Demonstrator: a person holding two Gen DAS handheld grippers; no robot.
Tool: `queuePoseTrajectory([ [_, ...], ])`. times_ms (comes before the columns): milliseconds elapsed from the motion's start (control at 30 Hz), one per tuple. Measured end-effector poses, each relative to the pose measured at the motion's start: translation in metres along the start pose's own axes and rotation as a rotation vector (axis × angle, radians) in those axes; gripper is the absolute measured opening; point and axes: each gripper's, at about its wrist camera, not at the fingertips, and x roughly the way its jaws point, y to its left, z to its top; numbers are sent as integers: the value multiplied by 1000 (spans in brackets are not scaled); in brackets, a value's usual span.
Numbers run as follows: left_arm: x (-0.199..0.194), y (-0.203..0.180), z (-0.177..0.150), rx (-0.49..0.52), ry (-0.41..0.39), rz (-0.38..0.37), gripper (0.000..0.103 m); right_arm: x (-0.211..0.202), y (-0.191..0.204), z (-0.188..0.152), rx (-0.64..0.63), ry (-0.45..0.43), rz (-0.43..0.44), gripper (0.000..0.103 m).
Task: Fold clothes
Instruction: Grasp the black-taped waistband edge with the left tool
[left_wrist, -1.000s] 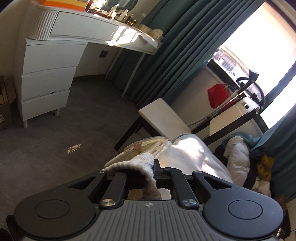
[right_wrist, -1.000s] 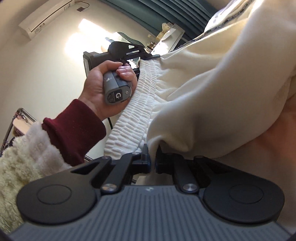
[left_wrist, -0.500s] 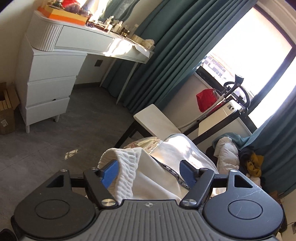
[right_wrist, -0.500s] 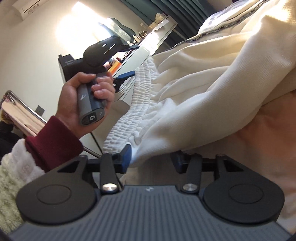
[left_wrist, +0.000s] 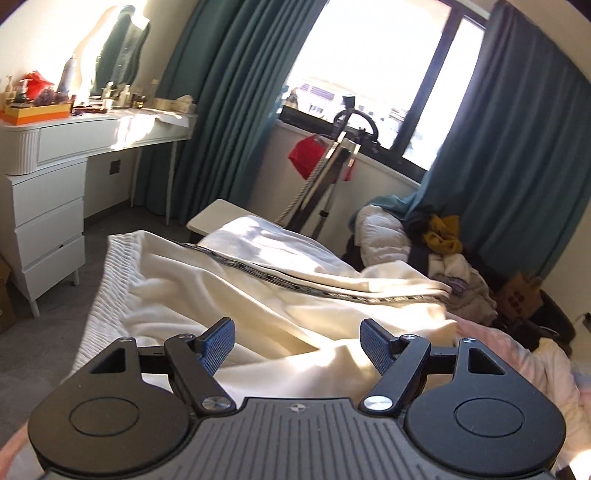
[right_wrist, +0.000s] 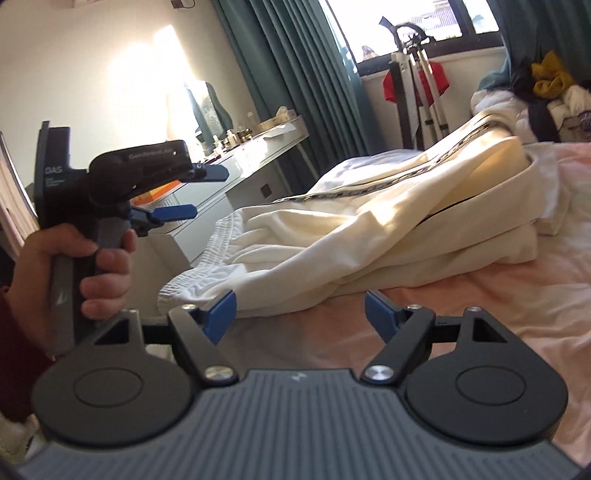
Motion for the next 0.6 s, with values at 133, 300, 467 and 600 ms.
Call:
queuePoseTrajectory([
  [133, -9, -45, -41, 20, 10, -71, 76, -39, -22, 0, -49, -48, -104, 79],
  [300, -13, -87, -87, 93, 12, -95, 76, -73, -51, -12, -106, -88, -231, 79],
  [467, -5, -110, -129, 133, 18, -101, 76, -89, -81, -29, -83, -145, -341, 79],
  [600, 13, -120, -151, 179, 48, -88, 76, -97, -99, -35, -38, -183, -387, 79],
])
